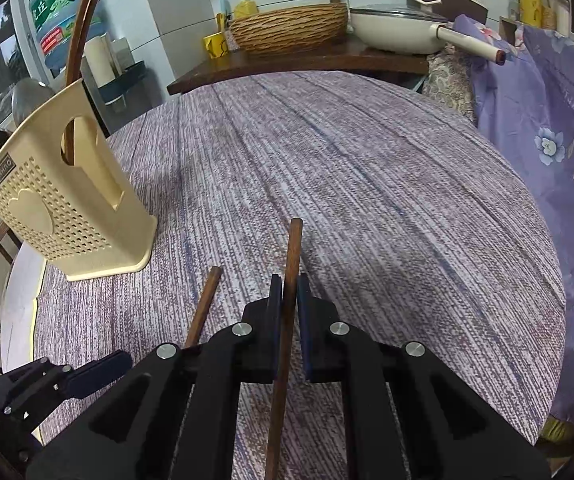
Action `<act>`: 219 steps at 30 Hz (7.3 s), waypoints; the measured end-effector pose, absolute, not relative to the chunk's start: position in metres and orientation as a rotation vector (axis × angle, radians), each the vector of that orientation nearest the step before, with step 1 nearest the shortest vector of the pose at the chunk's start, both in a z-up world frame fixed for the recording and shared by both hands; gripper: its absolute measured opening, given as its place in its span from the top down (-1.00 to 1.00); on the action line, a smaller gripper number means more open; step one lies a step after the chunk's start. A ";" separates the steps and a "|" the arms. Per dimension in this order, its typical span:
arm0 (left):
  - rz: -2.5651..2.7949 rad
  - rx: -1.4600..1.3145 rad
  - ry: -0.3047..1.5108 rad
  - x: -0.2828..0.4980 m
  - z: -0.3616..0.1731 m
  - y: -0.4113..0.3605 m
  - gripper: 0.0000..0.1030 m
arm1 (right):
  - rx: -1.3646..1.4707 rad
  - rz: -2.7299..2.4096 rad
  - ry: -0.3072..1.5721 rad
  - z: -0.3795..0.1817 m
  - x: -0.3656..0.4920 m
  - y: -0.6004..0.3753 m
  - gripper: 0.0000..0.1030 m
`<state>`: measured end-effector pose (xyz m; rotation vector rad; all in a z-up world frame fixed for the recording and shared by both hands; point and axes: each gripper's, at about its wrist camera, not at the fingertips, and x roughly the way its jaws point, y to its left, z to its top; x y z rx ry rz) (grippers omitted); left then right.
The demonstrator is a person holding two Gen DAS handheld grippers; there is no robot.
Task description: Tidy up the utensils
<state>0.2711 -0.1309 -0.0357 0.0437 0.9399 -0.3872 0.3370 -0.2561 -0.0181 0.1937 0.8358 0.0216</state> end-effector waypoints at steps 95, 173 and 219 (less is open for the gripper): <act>-0.189 -0.143 0.409 0.204 0.130 0.000 0.86 | 0.109 0.452 0.427 0.158 0.271 -0.168 0.84; -0.083 -0.095 0.363 0.236 0.125 0.023 -0.63 | 0.063 0.395 0.367 0.145 0.318 -0.163 -0.27; -0.009 -0.124 0.233 -0.011 -0.001 0.009 -0.90 | 0.109 0.312 0.188 0.001 0.010 -0.211 -0.89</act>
